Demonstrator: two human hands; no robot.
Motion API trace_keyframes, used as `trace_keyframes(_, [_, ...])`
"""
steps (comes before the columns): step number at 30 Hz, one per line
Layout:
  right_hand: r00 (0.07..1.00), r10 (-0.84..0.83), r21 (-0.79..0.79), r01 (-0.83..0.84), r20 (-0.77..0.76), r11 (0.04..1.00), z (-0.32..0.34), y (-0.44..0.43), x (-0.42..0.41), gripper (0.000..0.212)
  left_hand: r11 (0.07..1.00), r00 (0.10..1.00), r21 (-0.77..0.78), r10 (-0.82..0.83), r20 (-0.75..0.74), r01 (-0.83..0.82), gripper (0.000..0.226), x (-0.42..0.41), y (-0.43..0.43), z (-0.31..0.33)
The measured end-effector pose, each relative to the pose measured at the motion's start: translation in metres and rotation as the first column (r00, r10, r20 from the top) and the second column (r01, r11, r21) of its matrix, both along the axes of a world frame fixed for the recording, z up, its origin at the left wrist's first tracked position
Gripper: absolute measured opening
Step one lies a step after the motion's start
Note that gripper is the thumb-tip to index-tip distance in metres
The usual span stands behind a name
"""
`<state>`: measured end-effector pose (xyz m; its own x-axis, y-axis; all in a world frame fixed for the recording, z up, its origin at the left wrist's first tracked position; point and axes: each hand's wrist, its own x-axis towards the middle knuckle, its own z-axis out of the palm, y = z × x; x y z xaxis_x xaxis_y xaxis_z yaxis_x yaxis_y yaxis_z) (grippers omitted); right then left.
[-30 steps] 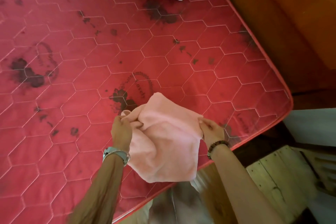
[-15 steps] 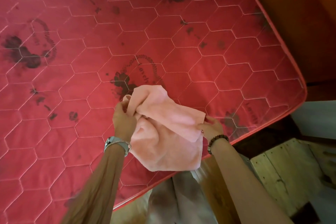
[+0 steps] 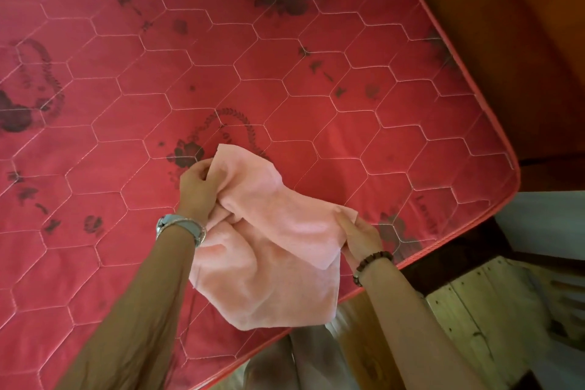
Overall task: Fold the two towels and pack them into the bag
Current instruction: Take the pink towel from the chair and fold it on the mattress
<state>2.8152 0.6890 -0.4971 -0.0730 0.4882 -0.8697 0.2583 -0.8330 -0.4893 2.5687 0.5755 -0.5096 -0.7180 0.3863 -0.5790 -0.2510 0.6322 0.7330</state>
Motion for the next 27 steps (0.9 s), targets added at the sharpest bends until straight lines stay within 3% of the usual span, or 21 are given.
trace_keyframes(5, [0.998,-0.044,0.056,0.046,-0.047,0.997,0.014,0.000,-0.002,0.017,0.998,0.999,0.059,0.009,-0.041,-0.007,0.016,0.001,0.000,0.015])
trace_keyframes(9, [0.993,-0.055,0.116,0.067,-0.104,0.991,0.040,0.003,-0.015,0.017,0.995,0.996,0.097,0.042,-0.085,-0.034,0.039,-0.004,-0.003,0.042])
trace_keyframes(12, [0.989,-0.043,0.191,0.070,-0.141,0.979,0.071,0.006,-0.029,0.027,0.976,0.978,0.124,0.188,-0.087,-0.177,0.038,-0.011,-0.002,0.074])
trace_keyframes(16, [0.988,-0.002,0.317,0.052,-0.154,0.947,0.122,0.012,-0.049,0.014,0.931,0.943,0.237,0.311,-0.122,-0.277,0.036,-0.025,-0.005,0.132])
trace_keyframes(20, [0.984,0.064,0.439,0.016,-0.167,0.898,0.179,0.017,-0.074,0.033,0.896,0.906,0.306,0.385,-0.174,-0.323,0.030,-0.044,-0.014,0.202])
trace_keyframes(23, [0.976,0.125,0.522,-0.014,-0.177,0.853,0.230,0.022,-0.096,0.014,0.871,0.882,0.366,0.420,-0.214,-0.327,0.037,-0.060,-0.022,0.263])
trace_keyframes(27, [0.949,0.190,0.596,-0.003,-0.252,0.803,0.307,0.030,-0.126,0.011,0.841,0.842,0.439,0.462,-0.280,-0.316,0.036,-0.081,-0.036,0.337])
